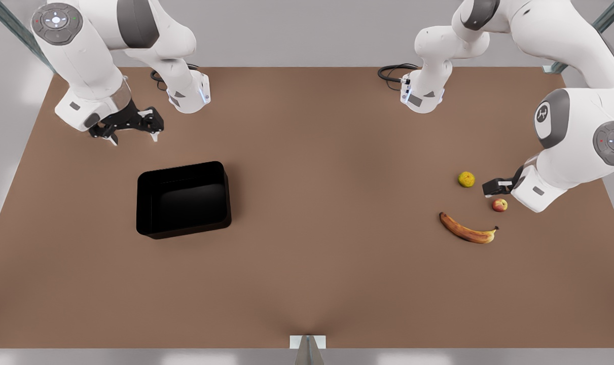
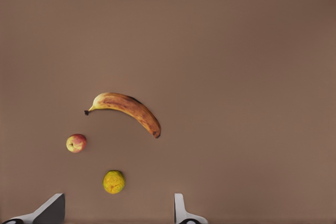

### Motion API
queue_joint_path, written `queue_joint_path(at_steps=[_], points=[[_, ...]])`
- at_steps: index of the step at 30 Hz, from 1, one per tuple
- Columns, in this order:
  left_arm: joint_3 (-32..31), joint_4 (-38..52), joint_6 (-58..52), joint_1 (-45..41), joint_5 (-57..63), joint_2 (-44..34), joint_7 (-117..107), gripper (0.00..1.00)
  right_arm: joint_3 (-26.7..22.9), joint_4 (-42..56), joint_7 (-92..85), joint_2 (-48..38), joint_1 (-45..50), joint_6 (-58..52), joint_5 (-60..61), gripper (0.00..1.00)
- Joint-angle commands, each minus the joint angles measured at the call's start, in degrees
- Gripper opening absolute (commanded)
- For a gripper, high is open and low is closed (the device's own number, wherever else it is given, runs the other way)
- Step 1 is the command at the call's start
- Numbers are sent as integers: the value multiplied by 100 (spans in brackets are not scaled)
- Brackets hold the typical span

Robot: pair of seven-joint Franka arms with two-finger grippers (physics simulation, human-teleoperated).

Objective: Place the storage box in the middle with the right arm, and place the apple in the storage box with the left arm

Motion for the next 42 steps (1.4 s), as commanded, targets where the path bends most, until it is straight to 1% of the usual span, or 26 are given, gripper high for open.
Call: queue_joint_path(at_steps=[1, 2, 3, 4, 6, 7, 8, 11, 13, 15, 18, 20, 21, 22, 23, 25, 27, 28, 29, 30, 31, 35, 40, 42], points=[[0, 2, 0, -9, 2, -1, -1, 100, -1, 0, 0, 0, -6, 0, 0, 100], [0, -6, 0, -1, 11, 8, -1, 100, -1, -9, 0, 8, -6, 9, 0, 100], [-18, -7, 9, -9, 256, 43, 8, 100, -1, -228, 0, 43, 3, 131, 9, 100], [-18, -42, 35, -9, 274, 43, -1, 100, 7, -790, 61, 87, 117, 693, 18, 100], [-18, -138, 175, 8, 292, 184, -1, 100, 43, -1906, 184, 149, 161, 2161, 26, 100], [-18, -200, 299, 43, 309, 237, -1, 100, 43, -2223, 193, 210, 161, 2627, 131, 100], [9, -226, 386, 87, 318, 316, 52, 100, 43, -2399, 237, 219, 170, 2865, 255, 100], [35, -244, 509, 324, 397, 509, 254, 100, 43, -2540, 1002, 202, 592, 2865, 255, 100], [35, -560, 922, 448, 371, 694, 263, 100, 60, -2707, 1020, 386, 644, 3076, 246, 100], [26, -1350, 1493, 579, 318, 659, 254, 100, 60, -2689, 1493, 764, 1049, 3234, 246, 100], [26, -2080, 1854, 650, 239, 694, 245, 100, 51, -2698, 1767, 615, 1392, 3190, 237, 100], [0, -2915, 2654, 1133, 230, 430, 526, 100, 51, -2777, 1767, 659, 1401, 3278, 229, 100], [-35, -3074, 2716, 1414, 134, 377, 526, 100, 43, -2883, 1749, 659, 1348, 3472, 176, 100], [-26, -3039, 2540, 1519, 63, 369, 526, 100, 43, -2900, 1749, 641, 1348, 3472, 158, 100], [-35, -3056, 2514, 1713, 37, 369, 526, 100, 43, -2909, 1749, 641, 1330, 3524, 158, 100], [-26, -3091, 2514, 1792, 19, 404, 737, 100, 43, -2979, 1758, 650, 1348, 3551, 158, 100], [-26, -3127, 2470, 2047, 19, 404, 843, 100, 43, -2988, 1758, 773, 1401, 3656, 158, 100], [-26, -3188, 2224, 2056, -95, 360, 843, 100, 34, -2988, 1758, 852, 1401, 3770, 158, 100], [-26, -3434, 2223, 2091, -113, 176, 843, 100, 8, -2997, 1749, 940, 1392, 3885, 149, 100], [-26, -3803, 2355, 2118, -156, -158, 852, 100, 7, -2997, 1749, 984, 1392, 3964, 149, 100], [-18, -3918, 2452, 2118, -156, -247, 852, 100, -1, -2997, 1740, 993, 1383, 3973, 149, 100], [0, -3918, 3444, 2109, -113, 87, 992, 100, -10, -2997, 1723, 1107, 1339, 4087, 149, 100], [0, -3918, 3630, 2109, -104, 289, 1010, 100, -116, -2988, 1705, 1353, 1304, 4166, 18, 100], [0, -3926, 3630, 2311, -86, 298, 1255, 100, -203, -2997, 1705, 1467, 1322, 4175, 18, 100]])
